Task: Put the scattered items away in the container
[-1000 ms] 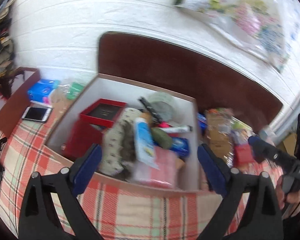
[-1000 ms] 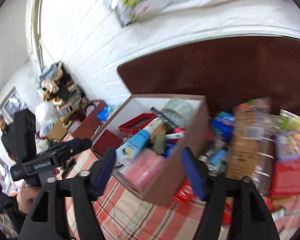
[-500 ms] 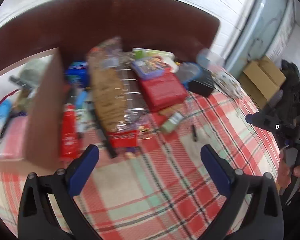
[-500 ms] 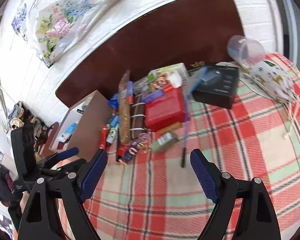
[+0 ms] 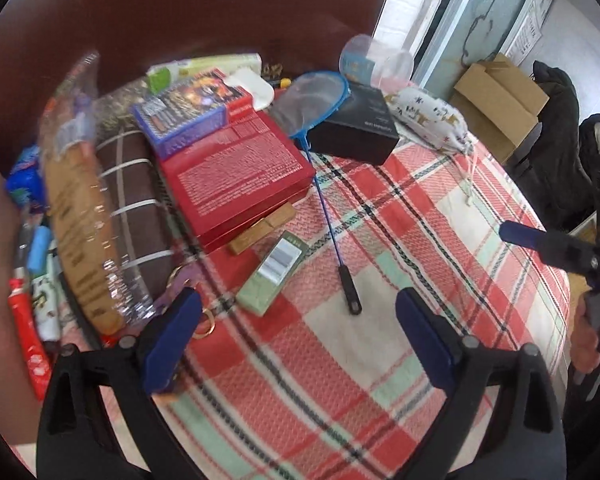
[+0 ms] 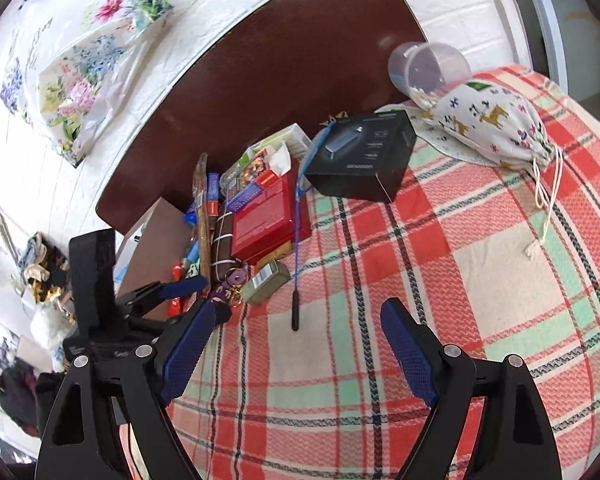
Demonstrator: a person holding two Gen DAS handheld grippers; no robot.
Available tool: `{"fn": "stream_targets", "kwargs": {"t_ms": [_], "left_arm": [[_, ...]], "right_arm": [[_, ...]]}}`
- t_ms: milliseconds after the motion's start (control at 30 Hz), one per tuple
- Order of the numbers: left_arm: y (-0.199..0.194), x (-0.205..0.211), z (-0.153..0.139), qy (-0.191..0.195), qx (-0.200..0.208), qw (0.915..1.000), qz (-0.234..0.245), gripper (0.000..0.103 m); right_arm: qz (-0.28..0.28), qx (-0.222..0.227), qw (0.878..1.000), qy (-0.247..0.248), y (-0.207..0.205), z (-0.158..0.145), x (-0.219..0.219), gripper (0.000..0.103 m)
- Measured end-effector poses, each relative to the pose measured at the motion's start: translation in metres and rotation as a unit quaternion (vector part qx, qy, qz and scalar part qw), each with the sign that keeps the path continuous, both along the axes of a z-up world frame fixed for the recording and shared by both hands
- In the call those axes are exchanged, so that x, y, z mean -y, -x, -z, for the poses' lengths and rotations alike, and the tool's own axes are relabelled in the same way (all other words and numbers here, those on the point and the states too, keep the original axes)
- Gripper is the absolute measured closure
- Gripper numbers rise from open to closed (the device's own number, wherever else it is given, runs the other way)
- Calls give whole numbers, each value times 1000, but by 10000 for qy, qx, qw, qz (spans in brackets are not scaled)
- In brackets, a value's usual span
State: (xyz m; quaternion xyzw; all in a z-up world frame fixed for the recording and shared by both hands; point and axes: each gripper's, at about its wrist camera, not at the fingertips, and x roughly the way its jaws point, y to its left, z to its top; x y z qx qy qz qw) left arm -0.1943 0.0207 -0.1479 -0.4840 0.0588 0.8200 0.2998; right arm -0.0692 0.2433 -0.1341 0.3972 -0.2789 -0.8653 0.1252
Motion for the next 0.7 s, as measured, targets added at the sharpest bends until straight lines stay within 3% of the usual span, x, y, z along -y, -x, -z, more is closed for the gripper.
{"fn": "stream_targets", "kwargs": {"t_ms": [333, 400, 433, 500, 700], "left_arm": [[28, -32, 31, 468, 251, 9985, 94, 17], [31, -35, 35, 470, 345, 9982, 113, 39], [31, -36, 36, 508, 363, 9980, 98, 45], [30, -36, 36, 602, 401, 9974, 79, 76], [30, -27, 40, 675, 622, 9958, -37, 81]], "right_arm": [[65, 124, 9995, 280, 2, 18, -24, 17], [55, 146, 9994, 308, 3, 20, -27, 17], [58, 166, 9993, 337, 2, 22, -28, 17], [74, 202, 9989, 420, 2, 25, -31, 17], [25, 207, 9986, 491, 3, 26, -29, 17]]}}
